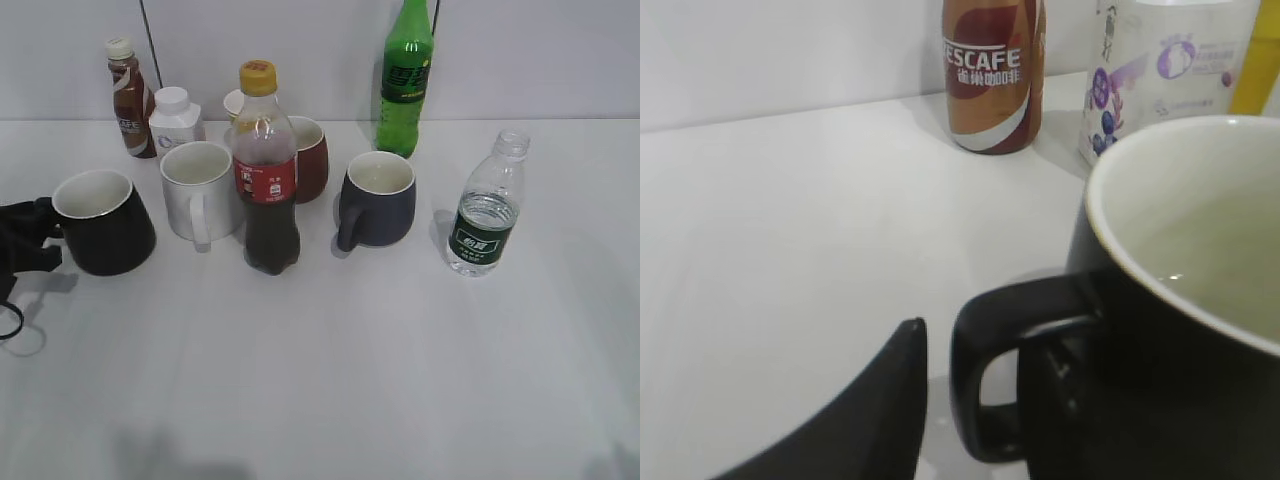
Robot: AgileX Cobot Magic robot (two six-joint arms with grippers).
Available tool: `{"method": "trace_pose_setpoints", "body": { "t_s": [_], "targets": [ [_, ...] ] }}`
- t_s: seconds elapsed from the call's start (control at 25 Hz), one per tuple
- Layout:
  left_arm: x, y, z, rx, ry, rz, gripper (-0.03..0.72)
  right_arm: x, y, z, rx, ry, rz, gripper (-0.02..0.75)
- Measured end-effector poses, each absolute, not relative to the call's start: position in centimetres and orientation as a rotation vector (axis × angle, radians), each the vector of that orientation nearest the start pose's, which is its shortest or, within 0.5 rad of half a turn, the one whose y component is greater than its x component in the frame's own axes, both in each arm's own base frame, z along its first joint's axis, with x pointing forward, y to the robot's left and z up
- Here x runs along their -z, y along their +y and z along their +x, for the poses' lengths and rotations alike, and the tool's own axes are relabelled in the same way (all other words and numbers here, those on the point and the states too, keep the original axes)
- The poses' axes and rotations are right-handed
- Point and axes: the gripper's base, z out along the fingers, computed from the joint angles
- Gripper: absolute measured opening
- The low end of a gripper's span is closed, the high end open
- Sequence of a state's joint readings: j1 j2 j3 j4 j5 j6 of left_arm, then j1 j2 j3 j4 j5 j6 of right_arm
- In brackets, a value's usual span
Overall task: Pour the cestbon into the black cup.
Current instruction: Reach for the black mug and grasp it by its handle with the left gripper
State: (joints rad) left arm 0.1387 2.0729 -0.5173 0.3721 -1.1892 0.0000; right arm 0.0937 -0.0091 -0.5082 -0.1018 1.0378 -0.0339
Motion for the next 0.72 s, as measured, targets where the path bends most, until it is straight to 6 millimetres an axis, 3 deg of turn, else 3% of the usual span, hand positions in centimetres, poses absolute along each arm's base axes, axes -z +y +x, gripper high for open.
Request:
{"method": "trace_pose_setpoints", "body": {
  "t_s": [0.44,0.52,0.6,0.72],
  "targets": [
    [-8.1,1.3,32.7,0.112,1.854,0.315,0.198,-28.2,-0.9,-0.6,0.083,1.997,-0.123,0.589],
    [-7.9,1.3,33.0,0.112,1.852,0.318,0.157,-28.2,-0.9,-0.6,0.083,1.997,-0.123,0.589],
    [-7.8,1.3,33.2,0.111,1.853,0.320,0.060,-28.1,-0.9,-0.6,0.083,1.999,-0.123,0.589],
    [-7.8,1.3,33.2,0.113,1.844,0.318,0.055,-28.1,-0.9,-0.6,0.083,1.999,-0.124,0.589]
  ]
}}
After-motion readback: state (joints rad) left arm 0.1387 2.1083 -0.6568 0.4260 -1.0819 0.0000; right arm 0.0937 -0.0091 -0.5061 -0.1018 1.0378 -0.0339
